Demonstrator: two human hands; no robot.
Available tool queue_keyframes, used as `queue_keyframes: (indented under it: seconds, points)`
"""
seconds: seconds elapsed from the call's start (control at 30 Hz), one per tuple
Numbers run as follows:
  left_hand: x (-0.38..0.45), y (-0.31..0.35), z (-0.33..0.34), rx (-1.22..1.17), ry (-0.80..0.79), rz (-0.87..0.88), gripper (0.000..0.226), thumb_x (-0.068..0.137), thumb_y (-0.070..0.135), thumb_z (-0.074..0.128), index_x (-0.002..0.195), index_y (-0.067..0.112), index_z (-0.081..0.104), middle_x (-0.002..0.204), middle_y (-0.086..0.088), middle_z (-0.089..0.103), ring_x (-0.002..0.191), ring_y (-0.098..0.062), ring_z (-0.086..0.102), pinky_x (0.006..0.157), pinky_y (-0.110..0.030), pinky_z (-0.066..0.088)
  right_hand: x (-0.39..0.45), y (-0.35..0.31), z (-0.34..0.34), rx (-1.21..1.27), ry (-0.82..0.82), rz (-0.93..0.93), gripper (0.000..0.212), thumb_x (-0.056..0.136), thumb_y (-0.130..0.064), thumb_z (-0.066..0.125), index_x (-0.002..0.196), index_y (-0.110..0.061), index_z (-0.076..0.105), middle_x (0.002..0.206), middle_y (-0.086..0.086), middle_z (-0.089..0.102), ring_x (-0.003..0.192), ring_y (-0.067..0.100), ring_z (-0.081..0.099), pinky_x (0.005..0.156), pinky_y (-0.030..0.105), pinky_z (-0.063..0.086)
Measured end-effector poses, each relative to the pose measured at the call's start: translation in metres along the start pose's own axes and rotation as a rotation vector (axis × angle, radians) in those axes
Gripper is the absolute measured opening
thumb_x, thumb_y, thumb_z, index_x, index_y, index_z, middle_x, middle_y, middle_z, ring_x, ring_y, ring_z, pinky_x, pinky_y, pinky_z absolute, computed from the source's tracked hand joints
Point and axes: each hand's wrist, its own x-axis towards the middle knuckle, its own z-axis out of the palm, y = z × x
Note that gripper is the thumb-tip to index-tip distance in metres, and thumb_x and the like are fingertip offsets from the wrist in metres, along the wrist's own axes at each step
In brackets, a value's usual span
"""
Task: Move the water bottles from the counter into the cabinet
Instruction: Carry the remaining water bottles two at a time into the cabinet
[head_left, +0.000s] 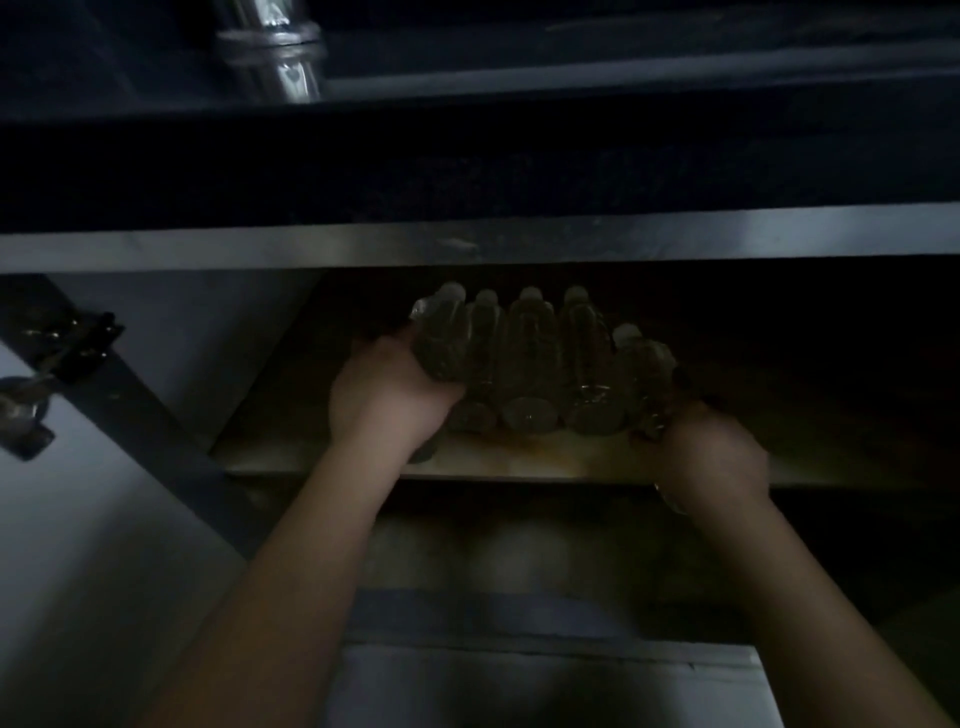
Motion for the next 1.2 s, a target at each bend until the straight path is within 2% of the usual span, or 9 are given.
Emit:
queue_keyframes:
  seconds: [0.13,0.2,0.3,0.5,0.6,0.73,0.97,1.1,1.2]
  points:
    - [0.011,0.017,0.006,0.024,-0.021,-0.013,0.051,0.083,0.053,0.062,0.131,0.037,0.052,0.119,0.0,0.064,0.111,-0.027,0.058,0.08,-0.037,0.046,0.006,0.001,0.0,0.135,-0.031,-0.005,0.045,0.087,-0.039,0.062,0.125,-0.019,0.048,0.104,0.008,0.054,0.089,0.024,0.057,0.06,0.033,0.044]
    - [0.013,0.019,0.01,0.048,0.003,-0.038,0.055,0.084,0.059,0.059,0.134,0.038,0.049,0.117,0.0,0.063,0.11,-0.027,0.059,0.073,-0.035,0.042,0.009,0.004,0.001,0.235,-0.054,-0.029,0.059,0.087,-0.043,0.061,0.137,-0.022,0.037,0.129,0.012,0.051,0.108,0.029,0.056,0.073,0.039,0.052]
    - [0.014,0.016,0.014,0.079,0.054,-0.083,0.057,0.082,0.064,0.059,0.13,0.035,0.052,0.113,0.0,0.064,0.106,-0.027,0.061,0.07,-0.034,0.039,0.006,0.008,0.0,0.339,-0.01,-0.042,0.07,0.086,-0.049,0.06,0.143,-0.021,0.031,0.143,0.015,0.039,0.124,0.033,0.046,0.093,0.044,0.049]
    - [0.002,-0.002,0.017,-0.133,-0.027,0.057,0.064,0.083,0.057,0.063,0.14,0.041,0.04,0.128,0.003,0.061,0.116,-0.025,0.057,0.087,-0.036,0.044,-0.027,0.023,-0.004,0.487,0.151,-0.089,0.065,0.085,-0.039,0.066,0.142,-0.024,0.037,0.141,0.013,0.038,0.126,0.033,0.042,0.097,0.046,0.046]
    - [-0.027,-0.026,0.022,-0.317,0.063,0.168,0.071,0.078,0.048,0.068,0.143,0.038,0.039,0.138,0.001,0.054,0.126,-0.022,0.05,0.101,-0.04,0.043,-0.052,0.041,0.004,0.483,0.11,-0.076,0.076,0.081,-0.046,0.068,0.144,-0.03,0.03,0.147,0.006,0.033,0.13,0.025,0.041,0.098,0.042,0.046]
    - [-0.057,-0.051,0.042,-0.365,0.238,0.184,0.061,0.082,0.052,0.059,0.139,0.035,0.046,0.14,-0.005,0.046,0.12,-0.024,0.054,0.097,-0.04,0.048,-0.074,0.049,0.027,0.573,0.143,-0.123,0.078,0.08,-0.054,0.063,0.145,-0.038,0.023,0.152,-0.003,0.023,0.132,0.022,0.042,0.099,0.039,0.049]
    - [-0.048,-0.059,0.054,-0.289,0.475,0.338,0.04,0.087,0.027,0.06,0.126,0.018,0.064,0.129,-0.013,0.058,0.11,-0.006,0.05,0.09,-0.028,0.043,-0.06,0.04,0.046,0.561,0.352,-0.143,0.067,0.083,-0.049,0.059,0.142,-0.036,0.033,0.145,0.006,0.041,0.126,0.025,0.049,0.092,0.041,0.051]
    - [-0.028,-0.061,0.054,-0.222,0.548,0.387,0.038,0.083,0.008,0.073,0.121,0.012,0.069,0.121,-0.018,0.065,0.105,-0.019,0.057,0.095,-0.012,0.034,-0.042,0.026,0.052,0.531,0.424,-0.176,0.065,0.085,-0.042,0.063,0.142,-0.038,0.032,0.138,0.005,0.045,0.118,0.022,0.053,0.086,0.032,0.047]
    - [-0.018,-0.057,0.059,-0.185,0.548,0.354,0.039,0.085,0.009,0.071,0.124,0.012,0.068,0.121,-0.019,0.065,0.106,-0.03,0.062,0.092,-0.025,0.041,-0.028,0.019,0.053,0.544,0.409,-0.171,0.061,0.089,-0.045,0.057,0.144,-0.034,0.032,0.135,0.009,0.046,0.114,0.025,0.054,0.086,0.035,0.05]
